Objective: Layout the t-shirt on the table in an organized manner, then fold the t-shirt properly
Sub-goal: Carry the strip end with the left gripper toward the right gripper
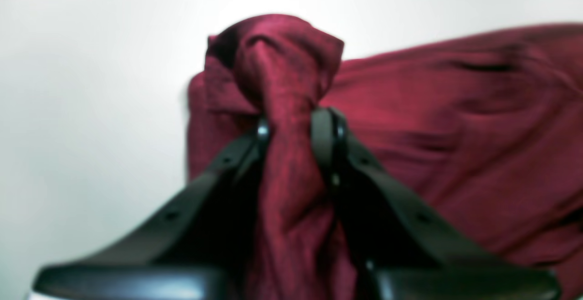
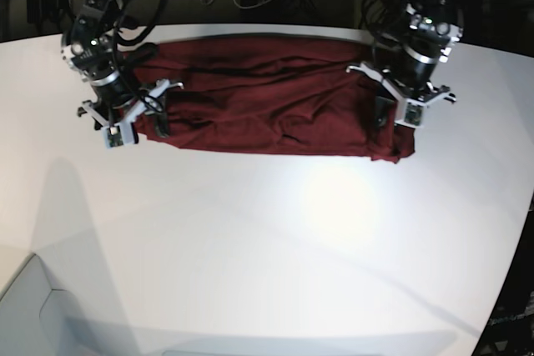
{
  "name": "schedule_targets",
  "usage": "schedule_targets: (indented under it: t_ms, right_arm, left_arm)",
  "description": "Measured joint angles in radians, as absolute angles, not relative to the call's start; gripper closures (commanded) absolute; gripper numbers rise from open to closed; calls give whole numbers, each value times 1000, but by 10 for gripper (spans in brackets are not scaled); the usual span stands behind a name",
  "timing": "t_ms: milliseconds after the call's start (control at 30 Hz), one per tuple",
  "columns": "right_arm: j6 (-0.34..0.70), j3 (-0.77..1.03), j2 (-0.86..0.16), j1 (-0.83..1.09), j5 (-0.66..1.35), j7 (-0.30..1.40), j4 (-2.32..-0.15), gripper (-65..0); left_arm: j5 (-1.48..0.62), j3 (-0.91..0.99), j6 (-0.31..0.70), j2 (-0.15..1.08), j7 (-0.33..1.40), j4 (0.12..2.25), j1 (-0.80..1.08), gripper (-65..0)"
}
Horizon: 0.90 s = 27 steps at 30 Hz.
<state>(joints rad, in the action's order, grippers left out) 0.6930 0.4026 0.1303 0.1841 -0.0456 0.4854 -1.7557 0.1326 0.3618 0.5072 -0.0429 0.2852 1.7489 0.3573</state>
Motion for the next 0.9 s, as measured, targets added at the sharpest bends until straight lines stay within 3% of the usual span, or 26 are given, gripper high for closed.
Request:
schedule_targets:
  t_ms: [167, 433, 600, 900]
  right_arm:
    - [693, 403, 131, 189, -46, 484, -1756, -352]
    - [693, 403, 131, 192, -46, 484, -1756, -352]
    - [693, 403, 130, 192, -46, 484, -1756, -352]
    - [693, 401, 130, 189, -46, 484, -1756, -352]
  left_arm:
    - [308, 280, 504, -159, 288, 1775, 350, 0]
    - [445, 94, 493, -150, 288, 1788, 344, 0]
    - [463, -10, 346, -150, 281, 1766, 342, 0]
    - [560, -142, 331, -150, 284, 1722, 349, 0]
